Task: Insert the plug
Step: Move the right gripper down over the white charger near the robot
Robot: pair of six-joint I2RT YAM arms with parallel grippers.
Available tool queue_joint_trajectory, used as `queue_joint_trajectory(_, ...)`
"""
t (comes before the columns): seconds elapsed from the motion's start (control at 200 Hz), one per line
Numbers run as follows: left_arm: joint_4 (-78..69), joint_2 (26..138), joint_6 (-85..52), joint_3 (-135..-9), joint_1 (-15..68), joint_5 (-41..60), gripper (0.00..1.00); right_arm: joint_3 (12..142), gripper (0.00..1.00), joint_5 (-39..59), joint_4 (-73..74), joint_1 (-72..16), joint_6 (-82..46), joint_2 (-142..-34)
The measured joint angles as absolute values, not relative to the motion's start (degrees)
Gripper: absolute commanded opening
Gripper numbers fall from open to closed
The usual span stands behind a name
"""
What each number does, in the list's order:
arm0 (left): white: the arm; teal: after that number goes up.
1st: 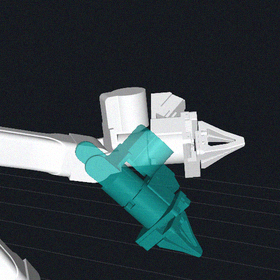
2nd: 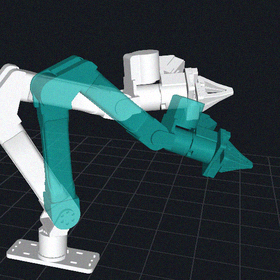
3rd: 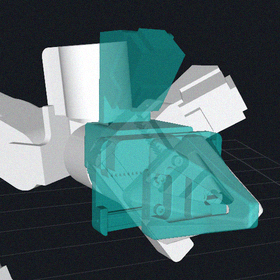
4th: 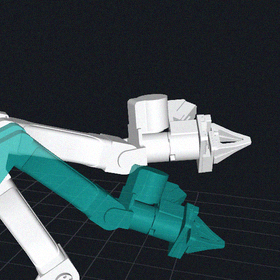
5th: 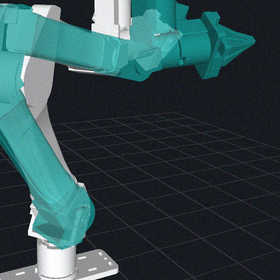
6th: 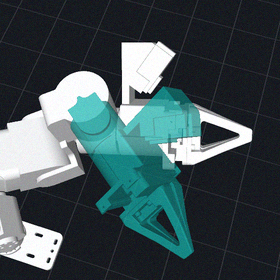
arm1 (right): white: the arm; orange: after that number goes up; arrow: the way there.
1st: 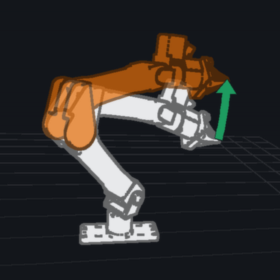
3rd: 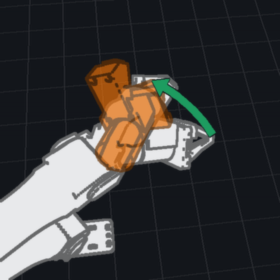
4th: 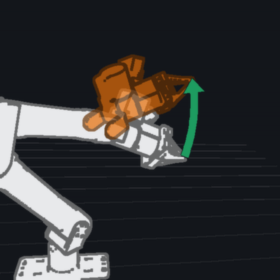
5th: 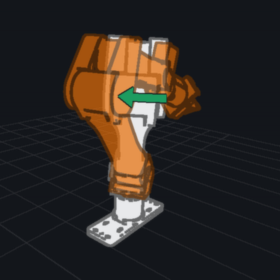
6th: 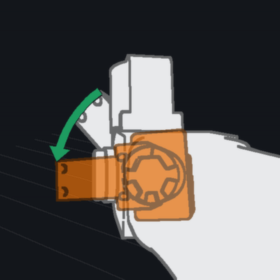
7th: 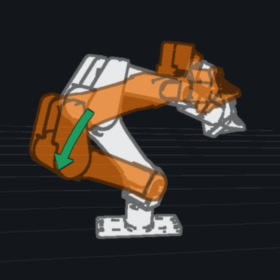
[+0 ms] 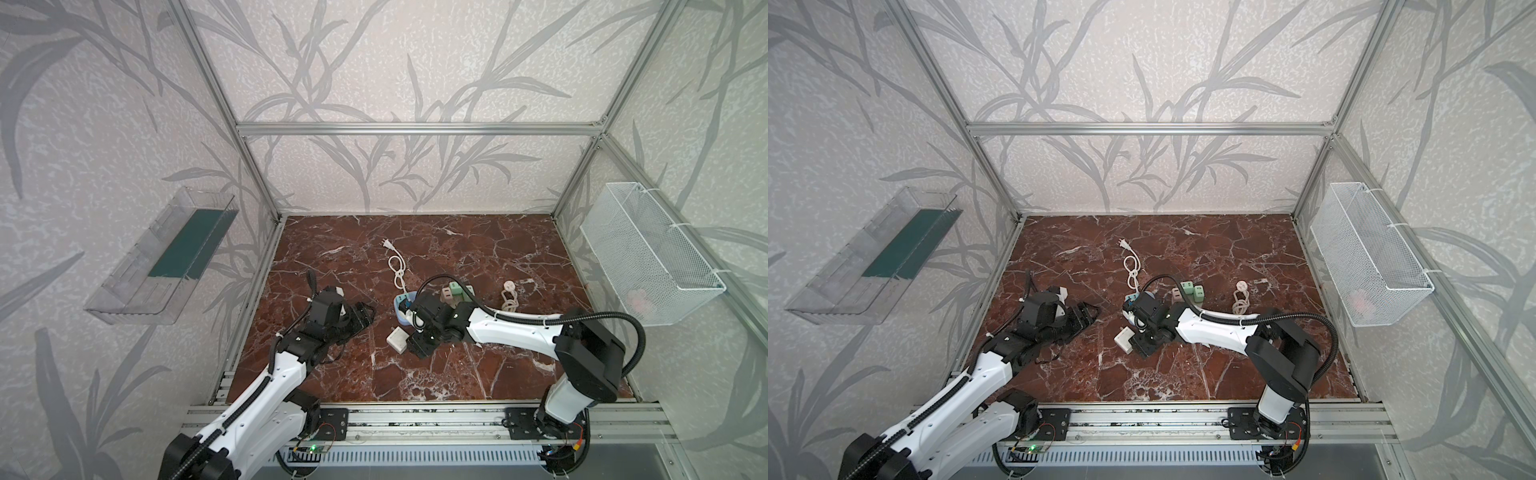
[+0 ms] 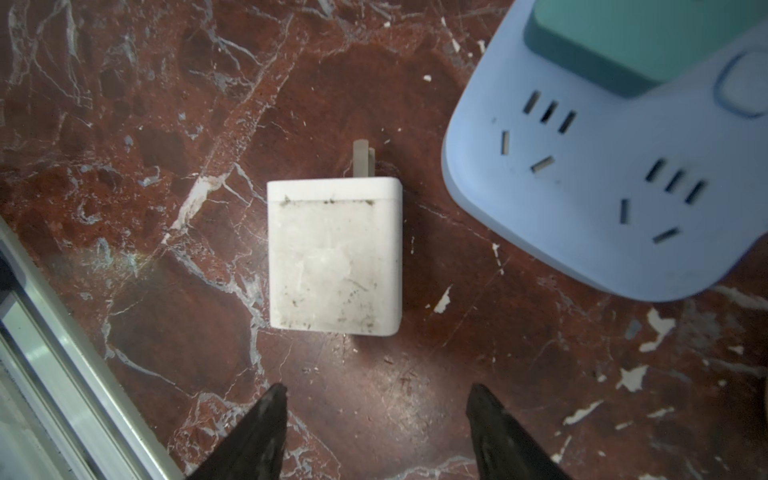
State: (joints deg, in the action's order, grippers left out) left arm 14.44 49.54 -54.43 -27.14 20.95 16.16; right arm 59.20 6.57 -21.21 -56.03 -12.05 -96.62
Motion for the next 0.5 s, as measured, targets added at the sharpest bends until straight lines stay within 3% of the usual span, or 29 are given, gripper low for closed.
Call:
queue_joint_trajectory(0.205,14.22,48.95,-55.24,-26.76,20.95,16.21,0.78,59.61,0.77,7.29,-20.29,-56.4,-11.33,-96.95)
queue_joint_trajectory(0.5,12.86,50.63,-55.35,-26.76,20.95,16.97,0.78,62.63,0.78,8.71,-19.66,-57.45,-9.96,-101.38)
